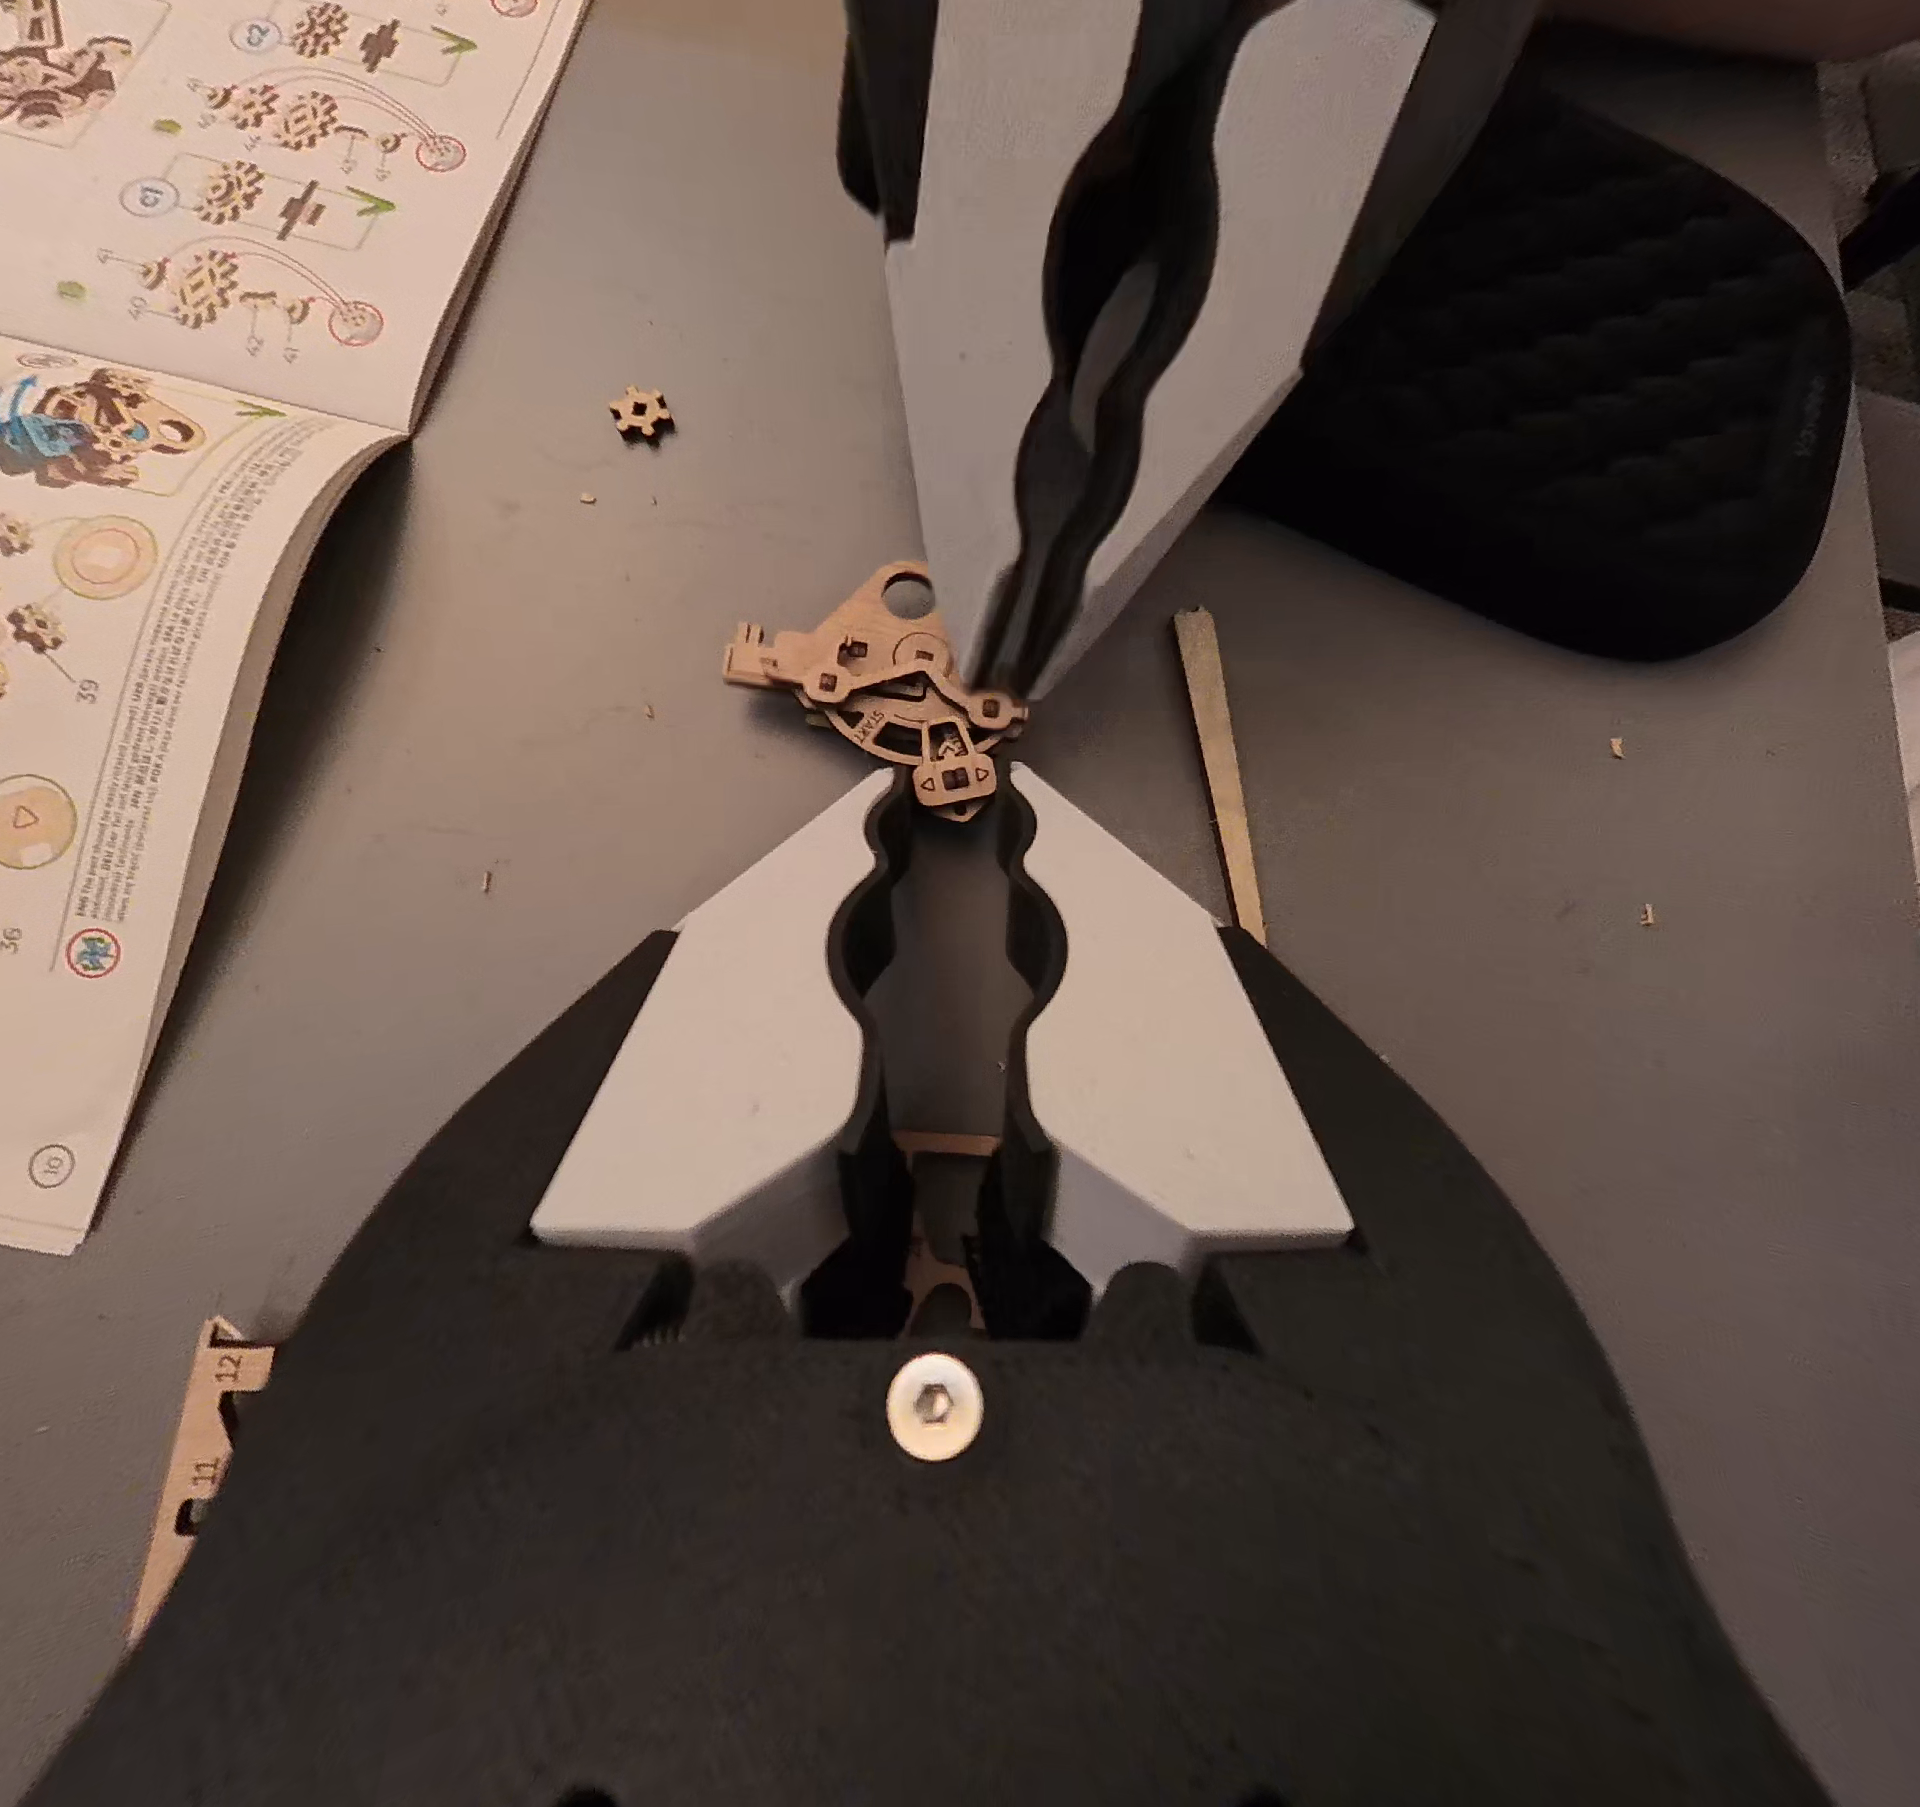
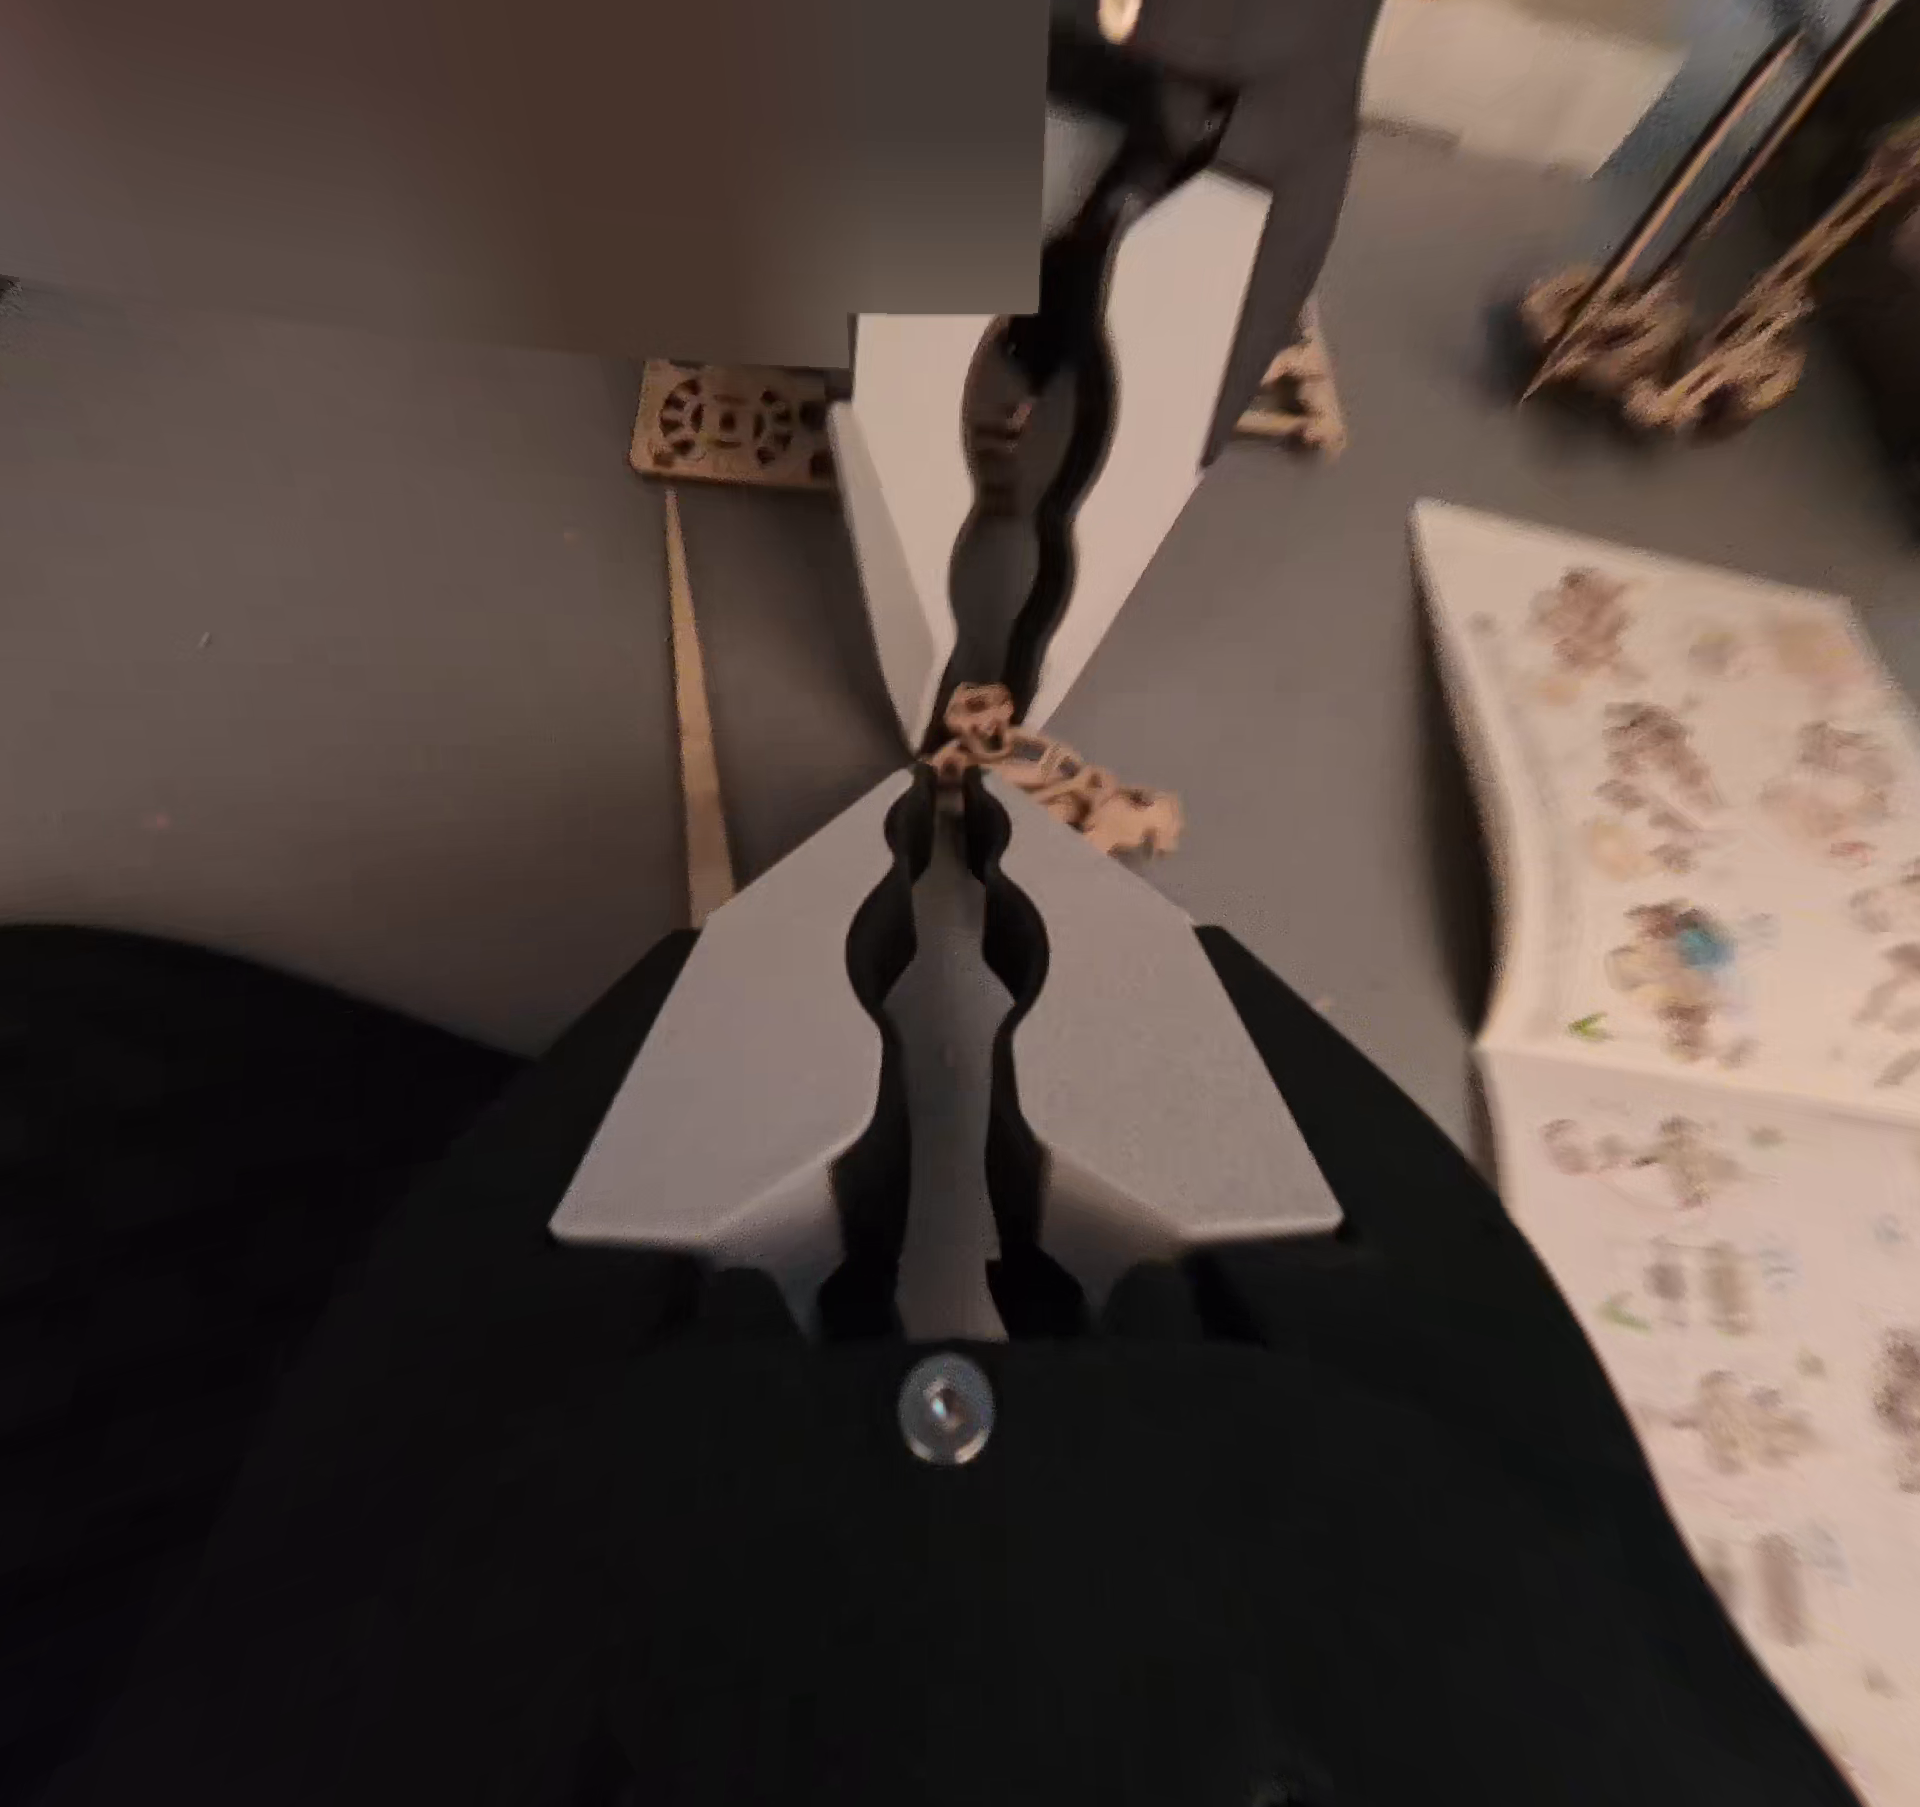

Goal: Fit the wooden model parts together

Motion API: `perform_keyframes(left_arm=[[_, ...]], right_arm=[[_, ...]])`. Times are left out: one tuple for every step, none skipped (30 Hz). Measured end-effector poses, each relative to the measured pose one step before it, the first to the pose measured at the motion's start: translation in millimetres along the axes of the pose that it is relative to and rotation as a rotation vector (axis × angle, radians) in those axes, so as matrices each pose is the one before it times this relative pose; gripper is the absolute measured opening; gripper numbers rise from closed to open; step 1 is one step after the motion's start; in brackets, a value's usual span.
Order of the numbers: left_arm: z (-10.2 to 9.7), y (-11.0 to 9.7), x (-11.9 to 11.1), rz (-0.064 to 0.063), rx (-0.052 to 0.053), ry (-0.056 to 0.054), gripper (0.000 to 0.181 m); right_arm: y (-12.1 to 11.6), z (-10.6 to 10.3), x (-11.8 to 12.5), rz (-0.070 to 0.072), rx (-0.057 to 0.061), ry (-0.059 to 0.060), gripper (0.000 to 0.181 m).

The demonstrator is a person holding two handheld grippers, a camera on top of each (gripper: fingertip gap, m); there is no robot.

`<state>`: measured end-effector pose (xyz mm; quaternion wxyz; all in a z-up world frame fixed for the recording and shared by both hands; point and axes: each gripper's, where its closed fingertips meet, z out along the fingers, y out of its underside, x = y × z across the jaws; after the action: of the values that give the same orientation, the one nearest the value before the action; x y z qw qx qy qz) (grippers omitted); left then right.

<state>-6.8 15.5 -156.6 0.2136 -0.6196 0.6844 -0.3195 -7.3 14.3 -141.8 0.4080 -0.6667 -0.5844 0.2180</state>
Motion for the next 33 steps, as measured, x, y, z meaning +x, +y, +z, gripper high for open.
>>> perform_keyframes(left_arm=[[-0.11,0.04,0.2,0.0011,-0.0008,0.0012,0.014],[0.01,0.05,0.0,0.0004,-0.0004,-0.0012,0.014],[0.02,-0.05,0.11,0.0009,-0.0007,-0.0015,0.014],[0.0,0.18,-0.02,0.0026,-0.0019,-0.0016,0.014],[-0.09,0.44,-0.01,0.0026,-0.0022,-0.0016,0.014],[-0.2,-0.16,0.21,0.001,0.0016,0.0001,0.014],[-0.13,-0.01,-0.02,-0.002,-0.0004,0.0002,0.014],[-0.02,0.01,-0.03,0.0005,-0.0001,0.0007,0.014],[0.11,-0.03,0.01,-0.0004,0.0003,0.0021,0.014],[-0.04,-0.05,-0.07,-0.0023,0.0,0.0026,0.014],[-0.16,0.34,-0.31,-0.0008,-0.0013,0.0001,0.014],[-0.32,0.0,0.11,-0.0029,0.0021,0.0009,0.014],[-0.01,0.01,0.09,-0.0011,-0.0001,0.0001,0.014],[-0.01,-0.03,0.0,0.002,-0.0008,-0.001,0.014],[0.12,0.2,-0.16,0.0018,-0.0025,-0.0006,0.014],[-0.08,0.88,-0.3,0.0011,-0.0053,-0.002,0.015],[-0.32,-0.81,0.37,0.0004,0.0064,0.0018,0.014],[0.07,-0.19,-0.01,-0.0043,0.0009,0.0007,0.014],[-0.02,-0.06,-0.09,-0.0012,0.0005,0.0009,0.014],[0.14,-0.15,0.1,-0.0007,-0.0004,0.0021,0.014],[0.21,0.06,0.05,-0.001,-0.0004,0.0017,0.014],[0.07,0.76,-0.23,0.0007,-0.004,-0.0009,0.015],[-0.32,-0.6,0.38,0.0013,0.0058,0.0009,0.014],[0.05,-0.07,0.11,-0.003,0.0,0.0,0.014],[-0.03,0.07,-0.01,0.0008,-0.0005,0.0003,0.014],[0.08,-0.1,0.02,-0.0004,-0.0003,0.0016,0.014],[0.0,0.11,-0.03,-0.0031,-0.0007,0.0019,0.014],[0.0,0.74,-0.48,-0.0001,-0.0032,-0.0011,0.015],[-0.39,-0.4,0.29,-0.003,0.005,0.0017,0.014],[0.05,-0.18,0.09,-0.0043,0.0008,0.0014,0.014],[0.12,-0.07,-0.02,0.0012,-0.0006,0.0,0.014],[0.09,0.05,0.01,0.0027,-0.0014,-0.0005,0.014],[0.09,0.16,-0.63,-0.0003,-0.0017,-0.0044,0.015]], right_arm=[[-12.46,-3.88,2.97,-0.0422,0.0444,0.0339,0.001],[-8.18,-2.7,2.17,-0.0282,0.0293,0.0223,0.0],[0.57,1.01,-0.21,0.0076,0.0034,-0.0017,0.0],[10.81,5.17,-4.06,0.0394,-0.0332,-0.0354,0.0],[7.3,3.46,-2.9,0.0364,-0.0172,-0.0351,0.0],[-4.6,-5.68,4.43,0.011,0.015,0.018,0.0],[-8.01,-5.58,2.25,-0.0157,0.0202,0.02,0.0],[-10.04,-3.62,1.14,-0.0199,0.0491,0.024,0.0],[0.29,3.01,-4.65,0.0027,0.0167,-0.0168,0.0],[20.81,8.57,-4.25,0.0137,-0.0908,-0.0297,0.0],[-0.15,-0.54,1.33,0.0039,0.0061,-0.0024,0.0],[-6.61,-5.4,4.86,-0.0011,0.0116,0.0232,0.0],[-4.93,-3.37,1.75,-0.0157,0.0036,0.0135,0.0],[-2.13,0.92,-2.87,-0.0159,0.0169,-0.0039,0.0],[10.3,7.12,-5.74,0.0079,-0.0282,-0.0273,0.001],[5.14,3.76,-1.14,0.0173,-0.0077,-0.0163,0.003],[-1.22,-5.28,5.04,0.0033,-0.0146,0.0165,0.002],[-6.74,-4.79,2.0,-0.0119,0.0109,0.0112,0.002],[-11.28,-3.88,-1.3,-0.0211,0.0485,0.0068,0.001],[-1.4,1.77,-2.46,-0.0099,0.0171,-0.001,0.0],[15.48,8.01,-3.09,0.0092,-0.0539,-0.0157,0.0],[4.78,3.35,-0.72,0.0166,-0.0066,-0.0143,0.0],[-3.39,-5.86,4.96,-0.0003,-0.0083,0.0193,0.0],[-6.77,-5.03,2.67,-0.0114,0.0086,0.0156,0.001],[-7.82,-3.51,1.04,-0.0112,0.0357,0.0155,0.004],[1.49,2.1,-2.97,0.0108,0.0119,-0.0124,0.003],[16.65,8.56,-5.56,0.0328,-0.0558,-0.0385,0.005],[1.59,0.79,0.75,0.0184,0.0113,-0.0109,0.004],[-3.21,-5.48,5.38,0.0032,-0.0071,0.0197,0.005],[-4.85,-3.66,1.84,-0.0136,0.0004,0.0119,0.006],[-5.6,-0.81,-1.13,-0.014,0.0256,0.0053,0.006],[4.6,5.33,-5.9,0.0026,-0.0029,-0.0263,0.006],[13.44,8.03,-2.7,0.0164,-0.0459,-0.0214,0.016]])
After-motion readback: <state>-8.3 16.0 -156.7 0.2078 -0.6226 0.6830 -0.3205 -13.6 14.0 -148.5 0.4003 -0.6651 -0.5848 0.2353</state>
